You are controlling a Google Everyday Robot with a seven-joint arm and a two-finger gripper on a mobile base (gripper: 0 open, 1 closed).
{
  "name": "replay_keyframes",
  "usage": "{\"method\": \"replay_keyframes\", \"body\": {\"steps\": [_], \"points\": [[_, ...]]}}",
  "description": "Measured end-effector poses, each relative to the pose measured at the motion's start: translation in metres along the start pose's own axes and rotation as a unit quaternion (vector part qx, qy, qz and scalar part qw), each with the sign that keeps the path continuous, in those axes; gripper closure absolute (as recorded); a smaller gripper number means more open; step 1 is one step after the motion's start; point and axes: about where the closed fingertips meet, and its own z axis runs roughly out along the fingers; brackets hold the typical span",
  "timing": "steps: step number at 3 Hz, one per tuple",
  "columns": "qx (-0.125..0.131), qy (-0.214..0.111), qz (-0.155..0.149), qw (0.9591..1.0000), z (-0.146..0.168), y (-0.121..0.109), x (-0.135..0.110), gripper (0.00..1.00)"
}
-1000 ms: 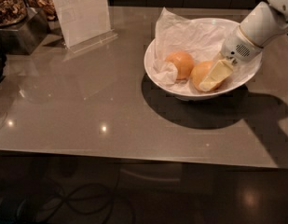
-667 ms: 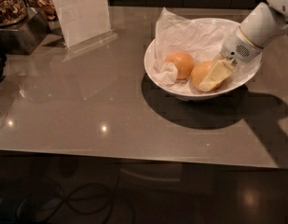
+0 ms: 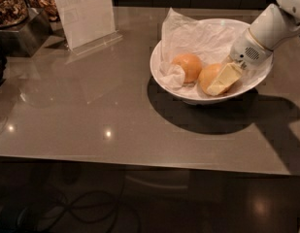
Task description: Pick orange from white bowl
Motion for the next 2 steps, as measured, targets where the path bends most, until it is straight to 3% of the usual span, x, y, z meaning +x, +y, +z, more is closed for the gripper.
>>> {"method": "replay_keyframes", "body": {"steps": [1, 2], "points": [[0.0, -0.02, -0.005, 0.9998, -0.008, 0.003, -0.003, 1.0], [0.013, -0.086, -0.024, 0.9959, -0.044, 0.016, -0.014, 1.0]]}}
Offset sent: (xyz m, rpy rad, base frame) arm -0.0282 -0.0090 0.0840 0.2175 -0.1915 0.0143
